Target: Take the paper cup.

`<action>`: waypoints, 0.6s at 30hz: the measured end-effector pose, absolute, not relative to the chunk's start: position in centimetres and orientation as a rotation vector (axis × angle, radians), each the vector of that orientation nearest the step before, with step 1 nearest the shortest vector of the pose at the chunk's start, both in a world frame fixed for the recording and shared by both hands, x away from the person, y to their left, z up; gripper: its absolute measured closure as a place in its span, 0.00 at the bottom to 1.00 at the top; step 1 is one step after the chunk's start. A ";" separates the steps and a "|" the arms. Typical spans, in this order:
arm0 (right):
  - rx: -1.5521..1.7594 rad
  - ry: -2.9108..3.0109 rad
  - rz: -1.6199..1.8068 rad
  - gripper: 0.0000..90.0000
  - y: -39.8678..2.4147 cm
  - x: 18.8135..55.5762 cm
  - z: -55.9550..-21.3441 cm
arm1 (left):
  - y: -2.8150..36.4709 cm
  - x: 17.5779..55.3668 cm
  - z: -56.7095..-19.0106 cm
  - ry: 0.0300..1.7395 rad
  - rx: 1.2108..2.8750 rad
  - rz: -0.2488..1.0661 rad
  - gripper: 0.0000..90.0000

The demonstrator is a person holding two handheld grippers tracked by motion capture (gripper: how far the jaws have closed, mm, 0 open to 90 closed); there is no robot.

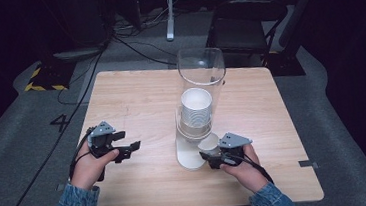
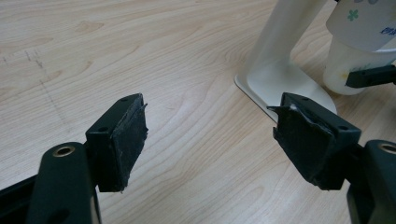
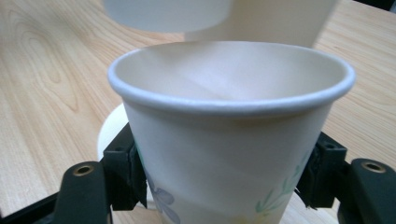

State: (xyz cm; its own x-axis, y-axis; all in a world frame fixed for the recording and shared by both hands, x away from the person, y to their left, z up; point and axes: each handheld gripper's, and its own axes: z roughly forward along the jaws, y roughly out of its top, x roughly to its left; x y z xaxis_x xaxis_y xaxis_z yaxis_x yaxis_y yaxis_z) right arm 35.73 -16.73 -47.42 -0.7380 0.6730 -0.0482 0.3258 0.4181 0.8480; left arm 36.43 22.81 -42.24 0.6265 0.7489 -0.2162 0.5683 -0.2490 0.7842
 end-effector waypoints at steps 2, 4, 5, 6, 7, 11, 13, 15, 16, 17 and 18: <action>0.873 2.279 1.236 0.35 -17.5 35.7 -47.3 | 22.7 36.6 -42.2 1.035 1.946 0.252 0.28; 0.882 2.272 1.227 0.35 -17.8 35.7 -47.3 | 22.5 36.7 -42.2 1.029 1.945 0.249 0.28; 0.893 2.266 1.220 0.35 -18.1 35.7 -47.2 | 22.5 36.8 -42.2 1.027 1.950 0.247 0.28; 0.904 2.256 1.221 0.35 -18.4 35.7 -47.2 | 22.4 36.9 -42.2 1.025 1.950 0.247 0.28; 0.910 2.245 1.225 0.35 -18.6 35.7 -47.0 | 22.3 36.9 -42.2 1.026 1.950 0.243 0.28; 0.947 2.193 1.246 0.35 -19.7 35.9 -46.3 | 22.2 37.2 -42.4 1.022 1.956 0.240 0.28; 0.976 2.172 1.243 0.35 -20.3 36.2 -46.0 | 22.2 37.2 -42.4 1.025 1.956 0.241 0.28; 1.011 2.150 1.250 0.35 -20.9 36.6 -45.7 | 22.2 37.2 -42.5 1.029 1.954 0.242 0.28; 1.011 2.150 1.250 0.35 -20.9 36.6 -45.7 | 22.2 37.1 -42.6 1.030 1.955 0.244 0.28; 1.050 2.121 1.269 0.35 -21.6 37.1 -45.4 | 22.3 37.1 -42.6 1.038 1.949 0.241 0.28; 1.050 2.121 1.269 0.35 -21.6 37.1 -45.4 | 22.4 37.0 -42.7 1.039 1.958 0.244 0.28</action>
